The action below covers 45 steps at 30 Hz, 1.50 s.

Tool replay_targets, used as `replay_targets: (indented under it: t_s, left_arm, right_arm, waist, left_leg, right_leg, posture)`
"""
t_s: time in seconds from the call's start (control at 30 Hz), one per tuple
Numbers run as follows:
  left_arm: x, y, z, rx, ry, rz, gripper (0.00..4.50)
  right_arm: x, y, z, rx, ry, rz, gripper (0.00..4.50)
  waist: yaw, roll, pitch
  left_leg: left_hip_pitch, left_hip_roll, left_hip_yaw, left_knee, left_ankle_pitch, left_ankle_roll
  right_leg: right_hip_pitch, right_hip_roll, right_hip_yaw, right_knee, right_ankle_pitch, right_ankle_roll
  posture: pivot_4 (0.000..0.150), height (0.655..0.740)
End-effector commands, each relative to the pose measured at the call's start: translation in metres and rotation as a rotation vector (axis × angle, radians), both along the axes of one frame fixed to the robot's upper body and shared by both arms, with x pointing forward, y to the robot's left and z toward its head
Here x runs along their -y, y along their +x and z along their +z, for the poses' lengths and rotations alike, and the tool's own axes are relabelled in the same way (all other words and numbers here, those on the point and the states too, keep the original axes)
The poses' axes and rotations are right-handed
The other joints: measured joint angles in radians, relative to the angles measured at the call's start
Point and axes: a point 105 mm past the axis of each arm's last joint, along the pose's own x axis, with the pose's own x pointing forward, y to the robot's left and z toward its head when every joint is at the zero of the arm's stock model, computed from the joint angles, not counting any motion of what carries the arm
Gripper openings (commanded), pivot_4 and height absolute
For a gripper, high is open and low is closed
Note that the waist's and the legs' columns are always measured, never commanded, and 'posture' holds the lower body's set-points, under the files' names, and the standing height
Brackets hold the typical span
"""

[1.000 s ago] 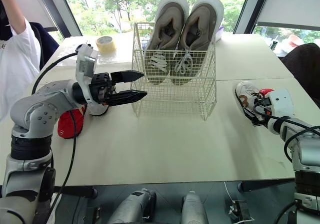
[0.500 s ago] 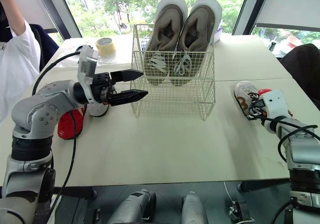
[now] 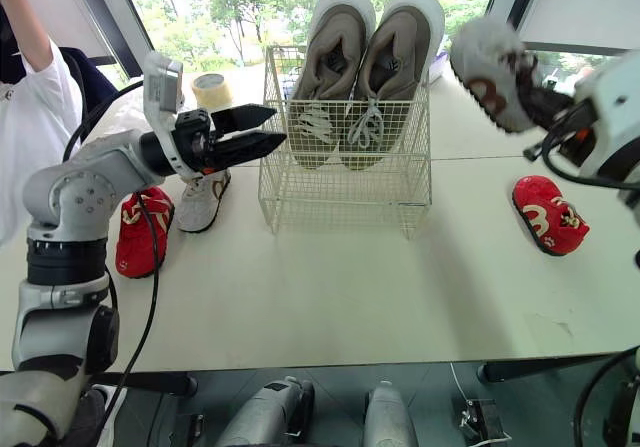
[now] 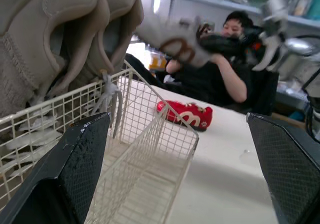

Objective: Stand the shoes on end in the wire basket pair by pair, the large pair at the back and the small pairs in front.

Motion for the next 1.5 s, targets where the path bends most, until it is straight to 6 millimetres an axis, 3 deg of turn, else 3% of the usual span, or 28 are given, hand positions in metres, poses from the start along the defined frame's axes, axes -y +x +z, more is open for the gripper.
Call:
replay_targets:
  t_s: [0.03,0.23,0.47,0.63,0.77,1.07,1.5]
  left_arm:
    - [-0.007,0.001,0.020,0.014,-0.045,-0.034,4.50]
    - [-0.010,0.007,0.039,-0.025,-0.089,-0.103,4.50]
    - [-0.015,0.007,0.052,-0.088,-0.104,-0.170,4.50]
    - [-0.015,-0.004,0.057,-0.098,-0.095,-0.242,4.50]
    - [-0.014,-0.013,0.053,-0.106,-0.070,-0.281,4.50]
    - [-0.030,-0.022,0.023,-0.102,0.075,-0.196,4.50]
    - [-0.034,-0.020,0.051,-0.142,-0.090,-0.243,4.50]
  right_arm:
    - [-0.027,-0.023,0.035,0.104,-0.055,0.128,0.05]
    - [-0.082,-0.051,0.051,0.154,-0.170,0.421,0.05]
    - [-0.122,-0.056,0.028,0.105,-0.318,0.625,0.05]
    - [-0.130,-0.046,0.011,0.106,-0.440,0.666,0.05]
    - [-0.133,-0.040,0.008,0.118,-0.462,0.689,0.05]
    - [-0.132,-0.028,0.041,0.238,-0.398,0.660,0.05]
    - [-0.155,-0.032,0.007,0.213,-0.553,0.773,0.05]
  waist:
    - [0.000,0.000,0.000]
    - [-0.001,-0.001,0.001]
    - [-0.009,-0.002,0.002]
    - [-0.015,-0.003,0.003]
    - [-0.024,-0.003,0.003]
    - [-0.025,-0.001,0.005]
    - [-0.026,-0.002,0.006]
  left_leg:
    - [0.000,0.000,0.000,0.000,0.000,0.000]
    - [-0.001,0.000,0.000,0.000,-0.001,0.001]
    - [-0.001,0.000,0.000,0.000,-0.001,0.002]
    - [-0.001,-0.001,0.000,0.000,-0.001,0.002]
    - [-0.001,-0.001,0.000,0.000,-0.001,0.002]
    - [-0.001,0.000,0.000,-0.002,-0.001,0.001]
    - [-0.001,0.000,0.000,-0.002,-0.001,0.001]
  right_leg:
    - [0.000,0.000,0.000,0.000,0.000,0.000]
    - [0.000,-0.001,0.000,-0.001,0.000,0.000]
    - [0.000,-0.001,0.000,-0.002,0.000,0.001]
    - [0.000,0.000,0.000,-0.002,0.000,0.001]
    - [0.000,0.000,0.000,-0.002,0.000,0.001]
    - [-0.003,0.000,0.001,-0.001,0.000,0.000]
    - [-0.003,0.000,0.001,0.000,0.000,0.000]
  posture:
    - [0.150,0.7400]
    - [0.150,0.7400]
    - [0.150,0.7400]
    - [0.150,0.7400]
    - [0.150,0.7400]
    - [0.150,0.7400]
    - [0.150,0.7400]
